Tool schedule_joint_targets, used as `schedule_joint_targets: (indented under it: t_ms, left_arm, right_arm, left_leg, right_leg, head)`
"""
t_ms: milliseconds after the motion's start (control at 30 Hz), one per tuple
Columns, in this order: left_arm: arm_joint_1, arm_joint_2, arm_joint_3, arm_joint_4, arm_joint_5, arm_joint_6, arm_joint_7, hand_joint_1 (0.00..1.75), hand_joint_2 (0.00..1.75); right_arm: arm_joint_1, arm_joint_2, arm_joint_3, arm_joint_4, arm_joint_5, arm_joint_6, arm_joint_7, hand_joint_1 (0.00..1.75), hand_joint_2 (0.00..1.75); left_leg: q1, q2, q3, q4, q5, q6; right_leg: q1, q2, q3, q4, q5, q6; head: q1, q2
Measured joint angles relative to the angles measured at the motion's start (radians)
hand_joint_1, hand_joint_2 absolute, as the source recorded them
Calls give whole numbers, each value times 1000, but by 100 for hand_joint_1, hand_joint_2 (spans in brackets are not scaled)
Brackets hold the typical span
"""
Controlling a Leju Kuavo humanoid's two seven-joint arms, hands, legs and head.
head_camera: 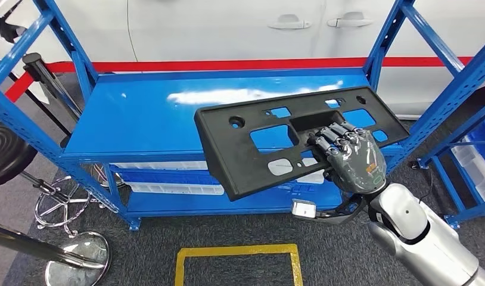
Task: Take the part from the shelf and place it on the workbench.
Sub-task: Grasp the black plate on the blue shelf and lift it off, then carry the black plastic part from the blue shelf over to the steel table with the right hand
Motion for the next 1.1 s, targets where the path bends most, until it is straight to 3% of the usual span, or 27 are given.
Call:
schedule_joint_targets:
  t_ms: [33,67,133,167,200,233,300,333,400,433,500,533,567,633,667,700,733,767,800,833,900,933,1000,1033,1067,1100]
  left_arm:
    - [-2,-4,-3,0,-5,2,0,0,175]
    - [-4,-7,-6,0,-11,3,-1,0,175]
    - [-8,-14,-14,0,-25,6,-2,0,175]
    - [-9,-18,-19,0,-30,8,-1,0,175]
    - [-11,-21,-25,0,-35,9,0,0,175]
    - [-12,-23,-28,0,-40,11,2,0,175]
    - [-15,-25,-33,0,-46,14,4,0,175]
    - [-17,-26,-34,0,-47,16,5,0,175]
    - [-19,-27,-36,-1,-49,20,5,0,175]
    - [-19,-28,-37,-1,-49,22,5,0,175]
    - [-16,-29,-38,-1,-50,24,5,0,175]
    - [-15,-30,-38,-1,-50,24,4,0,175]
    - [-14,-31,-39,-1,-50,25,4,0,175]
    - [-15,-32,-39,-1,-50,26,4,0,175]
    - [-16,-32,-40,-1,-50,26,4,0,175]
    - [-16,-32,-40,-1,-50,26,4,0,175]
    - [-17,-32,-41,-1,-50,26,3,0,175]
    - [-18,-33,-41,-1,-50,26,3,0,175]
    - [-18,-33,-41,-1,-50,26,1,0,175]
    - [-19,-32,-41,-1,-49,26,-1,0,175]
    - [-21,-32,-41,-1,-49,27,-8,0,175]
    - [-21,-33,-41,-1,-48,27,-11,0,175]
    - [-23,-37,-41,-1,-46,27,-14,0,175]
    - [-24,-40,-41,-1,-47,28,-13,0,175]
    - [-26,-42,-41,-1,-49,28,-9,0,175]
    - [-28,-45,-42,-1,-52,30,-4,0,175]
  right_arm:
    - [13,-15,-9,-9,-3,-1,-6,175,175]
    - [26,-26,-18,-18,-6,2,-12,175,175]
    - [46,-36,-39,-25,-11,9,-23,175,175]
    - [54,-38,-50,-26,-14,12,-26,175,175]
    - [61,-39,-60,-26,-19,13,-31,175,175]
    - [68,-40,-71,-26,-25,13,-37,175,175]
    - [83,-42,-97,-26,-38,12,-50,175,175]
    - [90,-43,-111,-26,-43,11,-56,175,175]
    - [104,-42,-137,-26,-47,10,-62,175,175]
    - [110,-42,-146,-26,-48,10,-64,175,175]
    - [117,-42,-157,-25,-49,10,-67,175,175]
    - [119,-42,-160,-24,-49,10,-68,175,175]
    - [121,-42,-163,-24,-49,10,-69,175,175]
    - [123,-42,-168,-23,-50,10,-69,175,175]
    - [124,-42,-170,-23,-50,10,-70,175,175]
    - [126,-42,-170,-23,-50,10,-70,175,175]
    - [128,-42,-170,-23,-50,10,-70,175,175]
    - [131,-42,-171,-23,-50,10,-70,175,175]
    - [133,-42,-171,-23,-50,10,-70,175,175]
    - [133,-42,-172,-23,-50,10,-71,175,175]
    - [132,-41,-176,-23,-54,11,-73,175,175]
    - [130,-41,-179,-22,-58,13,-76,175,175]
    - [124,-41,-183,-19,-69,19,-85,175,175]
    - [120,-41,-186,-16,-74,23,-90,175,175]
    - [114,-41,-191,-12,-79,25,-95,175,175]
    - [108,-41,-195,-7,-83,27,-99,175,175]
  left_leg:
    - [3,4,-7,-6,14,5]
    - [6,7,-17,-10,29,10]
    - [7,12,-46,-8,53,17]
    - [7,13,-63,-5,64,17]
    - [7,15,-80,-1,74,16]
    - [9,15,-98,5,84,13]
    - [12,16,-133,22,99,4]
    - [13,14,-149,33,105,-2]
    - [10,12,-168,47,119,-15]
    - [9,10,-173,48,127,-22]
    - [11,9,-181,49,134,-32]
    - [13,8,-190,63,111,-36]
    - [14,8,-202,95,68,-39]
    - [15,7,-227,207,-49,-41]
    - [14,6,-234,269,-86,-40]
    - [13,6,-232,316,-96,-36]
    - [10,5,-215,337,-82,-31]
    - [5,4,-182,322,-52,-22]
    - [-2,3,-133,274,-24,-9]
    - [-11,2,-72,199,-15,7]
    - [-26,1,31,50,-35,29]
    - [-30,0,55,5,-45,34]
    - [-30,2,52,-24,-26,35]
    - [-27,4,44,-32,-9,39]
    - [-24,7,32,-39,10,41]
    - [-22,10,18,-42,26,42]
  right_leg:
    - [-1,4,-8,15,-22,5]
    - [-2,7,-20,49,-64,10]
    - [-9,12,-47,163,-166,18]
    - [-12,12,-53,217,-194,23]
    - [-16,12,-47,250,-197,28]
    - [-20,12,-28,255,-178,33]
    - [-31,12,54,178,-134,44]
    - [-32,13,104,111,-135,46]
    - [-30,17,159,24,-156,39]
    - [-25,18,161,9,-161,29]
    - [-25,15,140,9,-143,6]
    - [-25,13,127,8,-132,-5]
    - [-25,11,113,6,-118,-14]
    - [-19,10,82,7,-92,-24]
    - [-14,11,65,8,-79,-26]
    - [-10,11,47,9,-65,-28]
    - [-5,11,30,11,-52,-29]
    - [0,11,15,12,-40,-29]
    - [2,11,4,12,-29,-30]
    - [4,11,-4,12,-20,-29]
    - [3,8,-11,9,0,-23]
    - [1,7,-11,4,12,-18]
    - [-3,5,-14,-9,33,-7]
    - [-3,7,-20,-6,21,-2]
    - [-3,9,-29,15,-13,2]
    - [-5,11,-41,56,-65,7]
  head:
    - [0,0]
    - [1,0]
    - [1,0]
    - [1,0]
    - [1,0]
    - [1,0]
    - [1,0]
    - [1,0]
    - [0,0]
    - [-1,0]
    - [-2,0]
    - [-2,0]
    - [-3,0]
    - [-3,0]
    - [-3,0]
    - [-3,0]
    - [-3,0]
    - [-3,0]
    - [-3,0]
    - [-3,0]
    - [-2,0]
    - [-3,0]
    - [-3,0]
    - [-3,0]
    - [-3,0]
    - [-3,0]
